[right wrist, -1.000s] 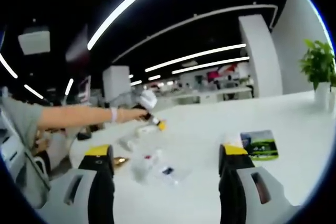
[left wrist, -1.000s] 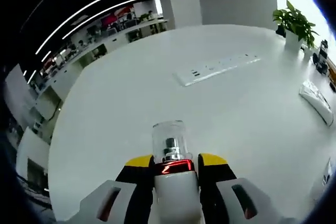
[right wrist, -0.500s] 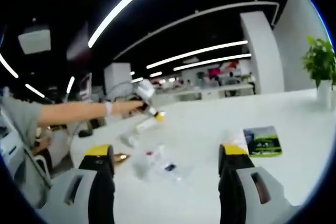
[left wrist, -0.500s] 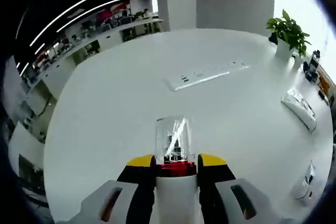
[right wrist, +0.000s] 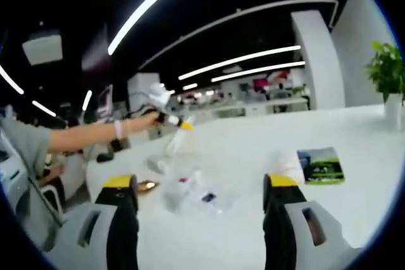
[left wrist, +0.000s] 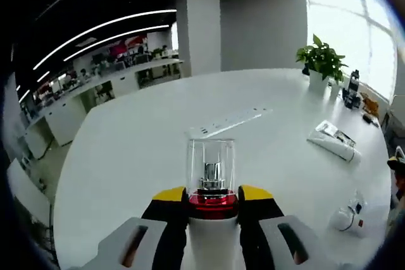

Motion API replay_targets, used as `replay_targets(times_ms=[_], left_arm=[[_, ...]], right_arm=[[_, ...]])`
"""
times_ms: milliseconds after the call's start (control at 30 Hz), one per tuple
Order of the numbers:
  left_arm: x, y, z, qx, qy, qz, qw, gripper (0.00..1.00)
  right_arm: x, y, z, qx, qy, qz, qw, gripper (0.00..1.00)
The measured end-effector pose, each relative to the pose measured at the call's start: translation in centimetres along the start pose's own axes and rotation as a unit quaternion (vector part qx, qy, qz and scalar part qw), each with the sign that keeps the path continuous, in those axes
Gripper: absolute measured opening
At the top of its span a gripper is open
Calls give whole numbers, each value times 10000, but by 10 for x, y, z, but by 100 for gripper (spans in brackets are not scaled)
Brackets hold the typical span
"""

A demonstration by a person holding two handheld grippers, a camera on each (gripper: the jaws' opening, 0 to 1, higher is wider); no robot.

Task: Arrange the skincare products in the storage area until every visible bottle or jar stands upright without overlapping.

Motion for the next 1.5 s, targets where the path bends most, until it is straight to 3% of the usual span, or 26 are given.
replay_targets(times_ms=[167, 367, 533, 733, 1100, 1300, 1500], left_arm=[[8, -7, 0, -60, 55, -459, 9989, 30], [4, -23, -8, -46, 139, -997, 9949, 30], [1, -41, -5, 44, 62, -1699, 9854, 30], [-5, -59, -2, 44, -47, -2100, 9777, 30], [-9, -64, 0, 161, -81, -2826, 9591, 31], [-13, -59, -3, 175, 220, -2810, 9593, 36], [-25, -47, 1, 196, 3, -2734, 9617, 37]], right_arm=[[0, 0, 5, 51, -7, 1, 10000, 80], [0, -2, 7, 53, -16, -3, 10000, 80], [1, -3, 8, 64, -30, -18, 10000, 80], [-1, -2, 9, 59, -7, -12, 10000, 79], [-1, 0, 11, 84, -25, 1, 10000, 79], [3, 1, 10, 78, -59, -50, 9999, 79], [8, 17, 30, 365, 3, -210, 9991, 80]])
Point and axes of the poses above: the point that each gripper's makers call its tool centre point, and the gripper's own axes: y roughly forward along the fingers, z roughly to its left, x roughly out of its top, the point moved 2 cm from there along -y, roughly backward along the fingers, and after that the axes turned 13 degrees about -z, right-handed, at the moved point
